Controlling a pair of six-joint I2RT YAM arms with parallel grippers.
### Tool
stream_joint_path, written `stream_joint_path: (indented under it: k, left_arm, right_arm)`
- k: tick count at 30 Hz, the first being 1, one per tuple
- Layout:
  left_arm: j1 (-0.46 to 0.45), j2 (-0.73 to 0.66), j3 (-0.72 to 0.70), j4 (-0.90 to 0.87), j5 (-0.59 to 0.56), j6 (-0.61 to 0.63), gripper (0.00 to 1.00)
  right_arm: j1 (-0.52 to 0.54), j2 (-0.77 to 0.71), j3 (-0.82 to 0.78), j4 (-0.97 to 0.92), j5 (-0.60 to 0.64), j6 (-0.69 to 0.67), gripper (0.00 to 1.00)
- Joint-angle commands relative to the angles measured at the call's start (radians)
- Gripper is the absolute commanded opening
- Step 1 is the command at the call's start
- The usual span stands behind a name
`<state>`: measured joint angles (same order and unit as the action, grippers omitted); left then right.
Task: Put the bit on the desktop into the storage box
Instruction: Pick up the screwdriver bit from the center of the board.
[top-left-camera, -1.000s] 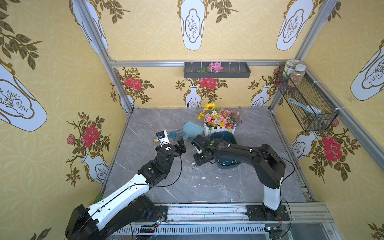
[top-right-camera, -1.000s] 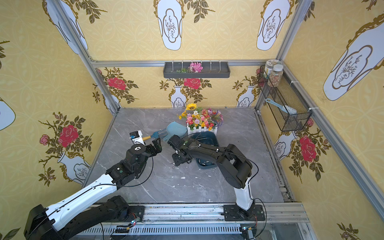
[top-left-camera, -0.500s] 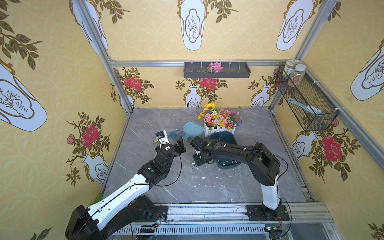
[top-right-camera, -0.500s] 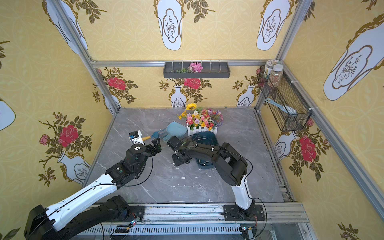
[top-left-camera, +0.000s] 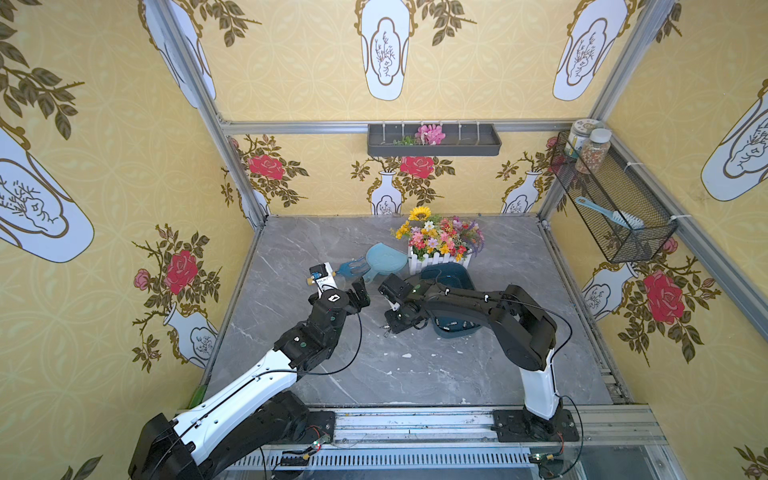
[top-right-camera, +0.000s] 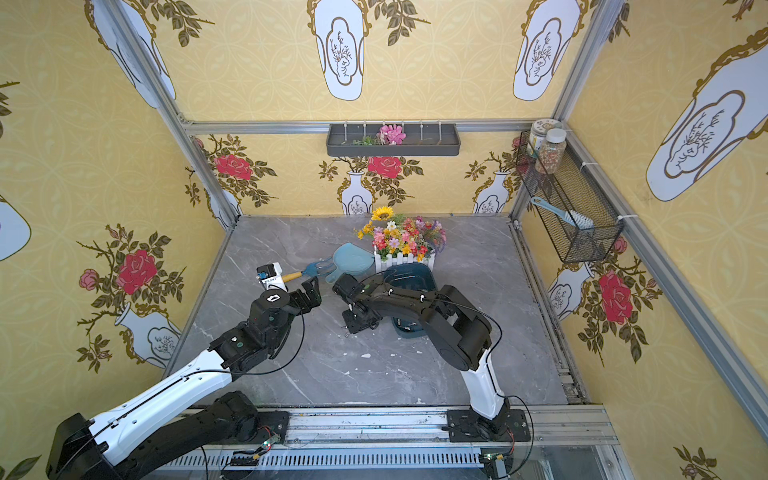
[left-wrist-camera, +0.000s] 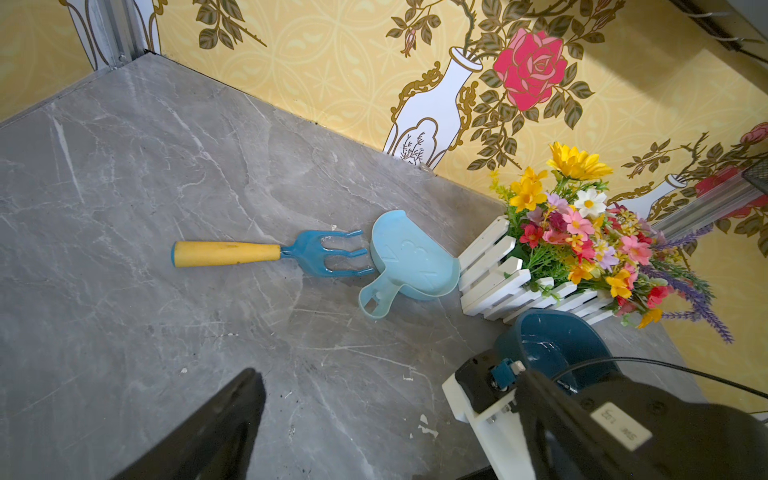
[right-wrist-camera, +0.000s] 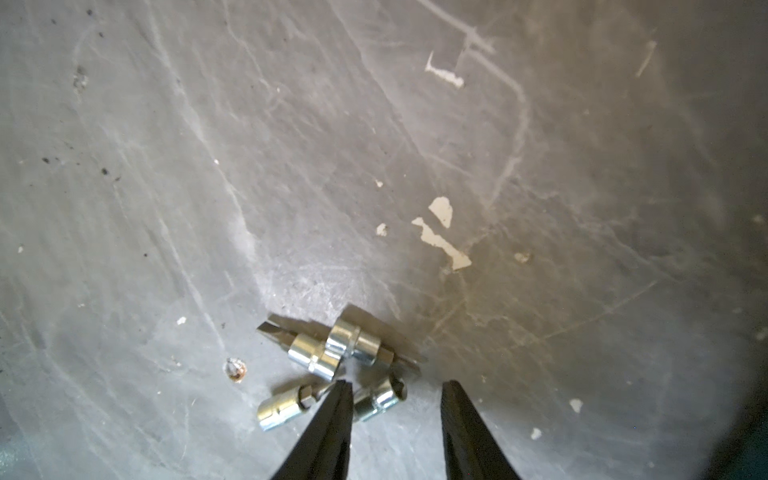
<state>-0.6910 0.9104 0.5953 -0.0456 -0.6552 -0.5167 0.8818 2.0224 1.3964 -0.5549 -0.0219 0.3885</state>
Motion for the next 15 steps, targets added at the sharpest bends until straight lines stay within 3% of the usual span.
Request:
stream_joint_path:
  k: [1,15]
  left_arm:
    - [0.004,-0.006,-0.009,0.006,-0.011,-0.004,1.0]
    - [0.005,-0.018,-0.014,-0.003,-0.016,-0.007,1.0]
  right_arm:
    - [0.005,0.011,0.006,-0.019,0.005,0.007,0.39]
    - [0.013,0.027,0.005,-0.058,0.052,0.003,0.28]
